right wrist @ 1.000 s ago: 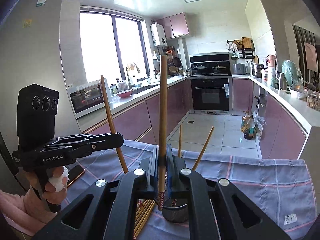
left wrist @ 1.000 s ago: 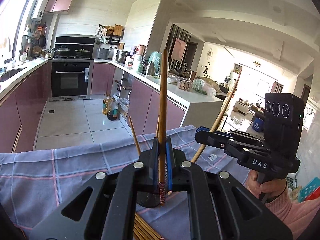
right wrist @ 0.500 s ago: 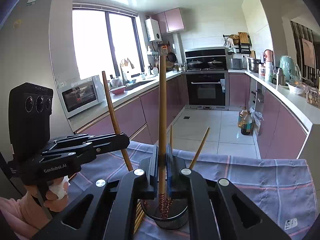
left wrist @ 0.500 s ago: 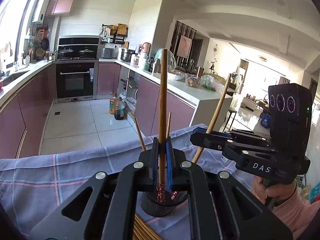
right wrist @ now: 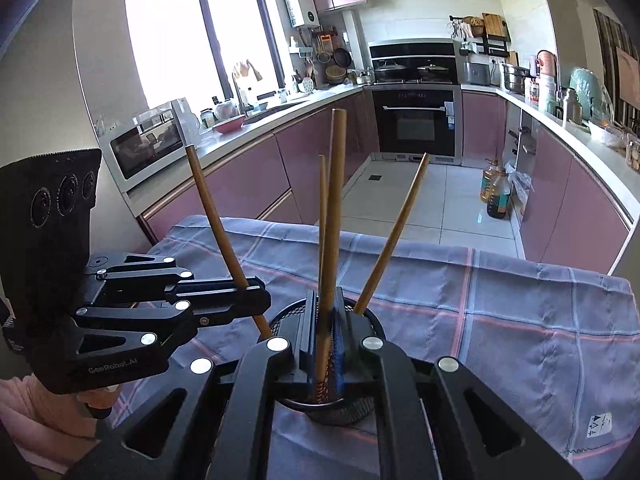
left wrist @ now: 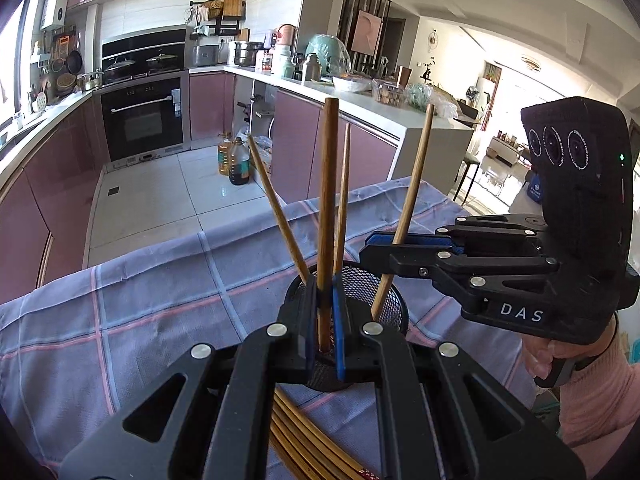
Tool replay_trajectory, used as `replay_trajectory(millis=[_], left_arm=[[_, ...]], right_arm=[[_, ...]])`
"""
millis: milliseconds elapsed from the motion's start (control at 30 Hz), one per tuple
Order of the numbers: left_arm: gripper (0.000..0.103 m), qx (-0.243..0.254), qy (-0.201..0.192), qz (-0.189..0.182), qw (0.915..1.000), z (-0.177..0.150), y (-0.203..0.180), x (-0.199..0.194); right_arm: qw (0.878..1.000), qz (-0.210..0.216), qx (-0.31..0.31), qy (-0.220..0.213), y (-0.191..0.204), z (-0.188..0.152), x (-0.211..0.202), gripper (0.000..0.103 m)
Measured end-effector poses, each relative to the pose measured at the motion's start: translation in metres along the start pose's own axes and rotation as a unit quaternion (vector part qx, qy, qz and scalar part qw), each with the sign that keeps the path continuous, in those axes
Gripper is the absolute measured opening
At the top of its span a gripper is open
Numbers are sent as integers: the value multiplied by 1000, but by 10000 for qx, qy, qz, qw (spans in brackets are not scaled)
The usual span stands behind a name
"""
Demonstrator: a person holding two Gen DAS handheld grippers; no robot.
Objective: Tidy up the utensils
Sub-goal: 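Drop the chopstick into the mesh cup by opening the right tool, then move the open right tool back down to the chopstick pile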
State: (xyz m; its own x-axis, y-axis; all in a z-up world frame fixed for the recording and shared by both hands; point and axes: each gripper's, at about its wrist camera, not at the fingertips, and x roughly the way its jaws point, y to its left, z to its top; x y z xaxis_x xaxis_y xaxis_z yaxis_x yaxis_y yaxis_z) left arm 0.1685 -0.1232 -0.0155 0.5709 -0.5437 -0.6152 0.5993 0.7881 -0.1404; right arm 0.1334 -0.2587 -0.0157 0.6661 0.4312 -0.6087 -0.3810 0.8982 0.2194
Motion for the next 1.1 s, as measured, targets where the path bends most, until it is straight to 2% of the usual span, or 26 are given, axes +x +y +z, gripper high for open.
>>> replay_trajectory(millis=[400,500,600,667,867,1000,1100], left_arm=[[8,-191,92,83,9997,11,12,23],[12,-235,84,123,9996,11,16,25],[14,-287,40,146,9995,8,18,22],[16,-321,-3,187,9993,5,21,20],[24,-299,-316,362,9984,-5,22,-3],[30,-272,-535,480,9970,-17,24,-25],[36,-278,-557,601,9962,-32,28,-37]], right_arm=[[9996,-41,277,13,-16,4,17,7],[9994,-58,353,-35,-19,5,16,7],[9992,-74,377,-114,-20,5,11,14],[9990,-110,384,-187,-21,5,8,22],[9987,-197,331,-322,-20,4,2,22],[9971,-464,292,-525,-17,-2,-11,24],[9955,-589,248,-694,-14,-8,-26,30]])
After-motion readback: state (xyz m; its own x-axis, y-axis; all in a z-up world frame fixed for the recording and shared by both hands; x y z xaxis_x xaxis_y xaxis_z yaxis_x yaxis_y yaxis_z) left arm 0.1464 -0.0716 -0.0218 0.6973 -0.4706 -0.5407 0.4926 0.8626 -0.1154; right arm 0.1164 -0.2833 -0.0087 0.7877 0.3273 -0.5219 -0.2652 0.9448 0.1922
